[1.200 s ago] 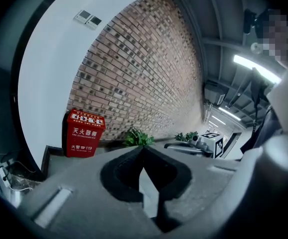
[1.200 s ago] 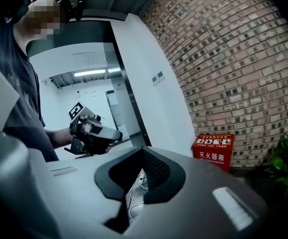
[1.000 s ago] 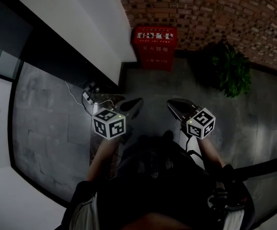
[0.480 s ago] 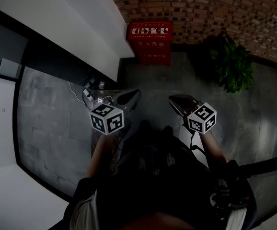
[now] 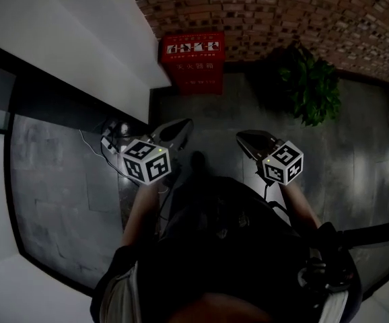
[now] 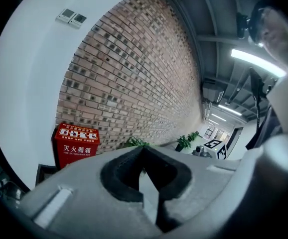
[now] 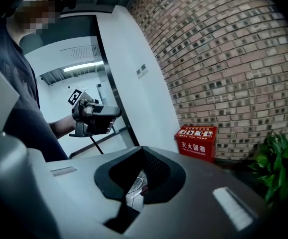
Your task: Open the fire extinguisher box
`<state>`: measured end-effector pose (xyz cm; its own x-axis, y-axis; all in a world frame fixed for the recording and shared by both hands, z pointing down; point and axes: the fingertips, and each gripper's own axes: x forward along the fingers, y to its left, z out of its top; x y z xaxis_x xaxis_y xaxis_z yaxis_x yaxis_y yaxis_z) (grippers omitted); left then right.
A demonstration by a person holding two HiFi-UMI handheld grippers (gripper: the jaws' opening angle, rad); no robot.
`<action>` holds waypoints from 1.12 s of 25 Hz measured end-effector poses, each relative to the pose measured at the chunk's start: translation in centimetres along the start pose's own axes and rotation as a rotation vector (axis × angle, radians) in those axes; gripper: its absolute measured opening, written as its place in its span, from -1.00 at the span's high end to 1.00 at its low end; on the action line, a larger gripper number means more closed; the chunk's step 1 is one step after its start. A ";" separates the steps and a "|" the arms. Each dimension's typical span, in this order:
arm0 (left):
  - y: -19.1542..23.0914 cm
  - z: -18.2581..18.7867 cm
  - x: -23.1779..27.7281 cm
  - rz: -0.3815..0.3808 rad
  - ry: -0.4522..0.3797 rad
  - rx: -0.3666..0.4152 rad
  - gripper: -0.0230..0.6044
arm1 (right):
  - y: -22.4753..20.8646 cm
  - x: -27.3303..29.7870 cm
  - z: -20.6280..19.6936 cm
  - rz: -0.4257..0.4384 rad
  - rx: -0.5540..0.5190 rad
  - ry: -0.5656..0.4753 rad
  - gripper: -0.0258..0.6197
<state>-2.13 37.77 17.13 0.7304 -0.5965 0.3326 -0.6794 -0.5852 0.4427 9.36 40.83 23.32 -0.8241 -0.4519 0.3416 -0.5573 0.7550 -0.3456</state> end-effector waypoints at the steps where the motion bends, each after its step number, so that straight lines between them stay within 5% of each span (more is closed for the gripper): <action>1: 0.7 0.7 0.2 -0.012 -0.003 0.010 0.93 | -0.3 0.5 0.4 -0.014 0.003 0.002 0.92; 17: 13.7 7.4 0.8 -0.118 -0.014 -0.030 0.93 | -1.6 12.5 7.7 -0.116 -0.007 0.024 0.92; 28: 20.4 8.8 -1.6 -0.053 -0.059 -0.045 0.93 | 0.1 20.2 10.7 -0.039 -0.064 0.055 0.92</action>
<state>-17.77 21.95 18.30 0.7589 -0.5976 0.2590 -0.6354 -0.5920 0.4957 -8.42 26.75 20.82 -0.7940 -0.4561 0.4020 -0.5799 0.7667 -0.2755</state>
